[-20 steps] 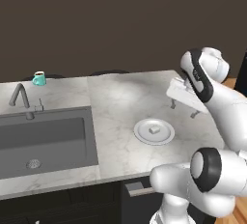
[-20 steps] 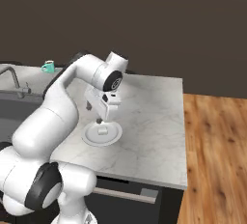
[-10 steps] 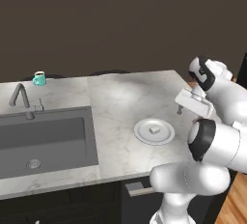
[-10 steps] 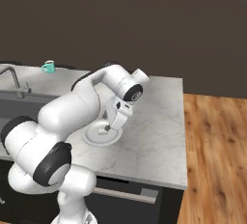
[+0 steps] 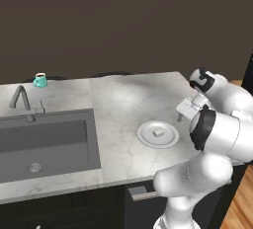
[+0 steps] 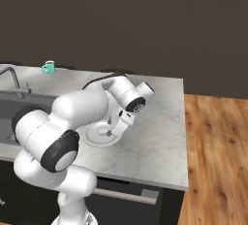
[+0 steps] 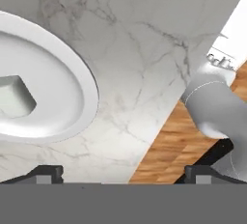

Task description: Pick up the marshmallow and place it in the cup of hot chocolate on the dining counter.

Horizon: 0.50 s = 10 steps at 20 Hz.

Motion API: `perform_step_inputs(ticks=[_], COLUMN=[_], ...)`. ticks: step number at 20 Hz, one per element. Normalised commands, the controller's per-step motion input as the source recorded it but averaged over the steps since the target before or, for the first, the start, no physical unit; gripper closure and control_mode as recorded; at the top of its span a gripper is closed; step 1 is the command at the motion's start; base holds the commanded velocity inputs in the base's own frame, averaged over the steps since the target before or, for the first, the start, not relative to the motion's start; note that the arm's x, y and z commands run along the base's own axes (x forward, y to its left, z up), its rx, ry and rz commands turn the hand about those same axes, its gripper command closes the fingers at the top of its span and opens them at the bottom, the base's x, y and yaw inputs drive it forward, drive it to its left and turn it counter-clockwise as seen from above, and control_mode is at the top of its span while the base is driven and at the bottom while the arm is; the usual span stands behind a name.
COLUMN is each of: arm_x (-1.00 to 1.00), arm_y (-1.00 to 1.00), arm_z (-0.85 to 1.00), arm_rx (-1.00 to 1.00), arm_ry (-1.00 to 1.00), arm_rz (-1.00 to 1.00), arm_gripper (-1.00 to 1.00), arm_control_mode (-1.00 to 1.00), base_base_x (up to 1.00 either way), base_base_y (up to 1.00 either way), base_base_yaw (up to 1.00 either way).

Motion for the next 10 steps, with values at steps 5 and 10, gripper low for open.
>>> perform_step_inputs(ticks=[5, 10], arm_x=[0.23, 0.28], arm_y=[-0.03, 0.0], arm_z=[-0.28, -0.27], arm_rx=[0.01, 0.0], arm_ry=[-0.01, -0.02], arm_rz=[0.16, 0.07], arm_gripper=[-1.0, -1.0], arm_control_mode=[-1.0, -1.0], base_base_x=[0.0, 0.0], base_base_y=[0.0, 0.0], base_base_yaw=[0.0, 0.0])
